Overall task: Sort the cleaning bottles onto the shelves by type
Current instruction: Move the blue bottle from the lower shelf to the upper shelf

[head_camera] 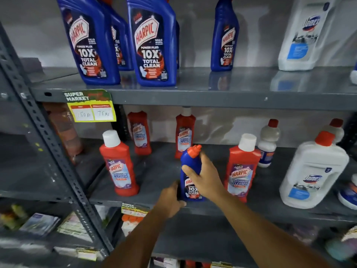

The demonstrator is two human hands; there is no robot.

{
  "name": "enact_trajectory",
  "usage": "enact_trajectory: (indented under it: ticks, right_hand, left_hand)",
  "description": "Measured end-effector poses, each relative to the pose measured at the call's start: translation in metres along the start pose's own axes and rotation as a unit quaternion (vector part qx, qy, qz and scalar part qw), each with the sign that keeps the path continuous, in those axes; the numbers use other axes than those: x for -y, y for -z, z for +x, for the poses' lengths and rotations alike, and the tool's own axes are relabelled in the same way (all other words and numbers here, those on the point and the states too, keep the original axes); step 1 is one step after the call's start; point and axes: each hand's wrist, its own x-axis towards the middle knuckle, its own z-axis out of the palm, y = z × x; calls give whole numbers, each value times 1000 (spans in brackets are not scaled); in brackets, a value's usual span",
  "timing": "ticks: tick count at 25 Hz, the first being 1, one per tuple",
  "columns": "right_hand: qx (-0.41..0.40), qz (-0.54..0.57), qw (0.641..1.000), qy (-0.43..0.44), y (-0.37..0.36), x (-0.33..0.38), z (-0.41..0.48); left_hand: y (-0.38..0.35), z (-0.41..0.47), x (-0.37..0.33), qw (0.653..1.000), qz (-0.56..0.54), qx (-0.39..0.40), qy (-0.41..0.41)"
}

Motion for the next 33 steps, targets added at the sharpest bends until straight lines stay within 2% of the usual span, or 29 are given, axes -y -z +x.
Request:
enact_trajectory:
  ticks: [3, 9, 14, 17, 20, 23, 26, 28, 30, 33]
  right_hand:
    - [-34, -28, 998, -35, -10, -11, 6]
    - [-22, 5, 997, -78, 10, 12, -2]
    - [-60, 41, 997, 37, 64, 83, -39]
    - [-110, 47, 987, 107, 123, 157, -37]
    - [-179, 27, 962, 206, 183, 228, -9]
    - [-224, 26, 940, 256, 227, 275, 42]
    - [-207, 29, 950, 232, 248, 284, 98]
    - [-185, 51, 964, 187, 249, 269, 126]
    - [-178, 15, 974, 137, 243, 247, 142]
    - [-164, 8, 979, 125, 235, 225, 152]
  left_hand:
    - [2, 17, 9, 999, 38, 5, -11]
    - [19, 16, 8, 993, 58, 52, -87]
    - [60, -37, -43, 972, 56, 65, -221]
    - [106, -65, -117, 953, 58, 41, -296]
    - [155, -73, -201, 938, 26, 12, -346]
    - [190, -56, -270, 937, -2, -35, -348]
    - [206, -26, -309, 946, 25, -76, -313]
    - [206, -5, -313, 960, 23, -69, -271]
    - [198, 12, -307, 971, 17, -33, -236]
    - [186, 28, -295, 977, -22, -27, -211]
